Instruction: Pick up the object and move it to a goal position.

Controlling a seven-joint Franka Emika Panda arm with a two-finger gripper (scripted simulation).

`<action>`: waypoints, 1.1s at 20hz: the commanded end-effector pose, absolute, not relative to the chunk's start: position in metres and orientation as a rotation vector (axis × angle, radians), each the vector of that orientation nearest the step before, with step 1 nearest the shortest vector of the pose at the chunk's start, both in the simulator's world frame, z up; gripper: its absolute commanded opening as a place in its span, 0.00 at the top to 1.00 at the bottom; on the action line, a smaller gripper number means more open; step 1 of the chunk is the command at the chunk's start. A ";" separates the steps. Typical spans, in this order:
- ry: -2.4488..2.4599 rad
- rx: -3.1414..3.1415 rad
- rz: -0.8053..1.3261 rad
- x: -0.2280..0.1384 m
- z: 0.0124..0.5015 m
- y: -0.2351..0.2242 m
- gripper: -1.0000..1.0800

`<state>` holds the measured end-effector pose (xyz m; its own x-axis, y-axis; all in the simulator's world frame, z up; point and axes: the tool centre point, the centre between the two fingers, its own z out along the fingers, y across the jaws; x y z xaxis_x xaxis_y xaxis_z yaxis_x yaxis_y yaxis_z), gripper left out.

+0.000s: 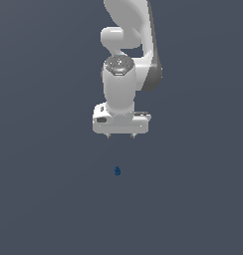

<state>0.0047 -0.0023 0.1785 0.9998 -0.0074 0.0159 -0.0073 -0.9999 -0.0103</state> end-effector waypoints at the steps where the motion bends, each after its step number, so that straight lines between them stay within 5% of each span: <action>1: 0.012 -3.131 -0.025 0.005 0.179 -0.002 0.04; 22: 0.086 -3.151 -0.046 0.012 0.179 0.001 0.04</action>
<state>0.0108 0.0013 0.1800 0.9989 -0.0371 0.0302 -0.0375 -0.9992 0.0119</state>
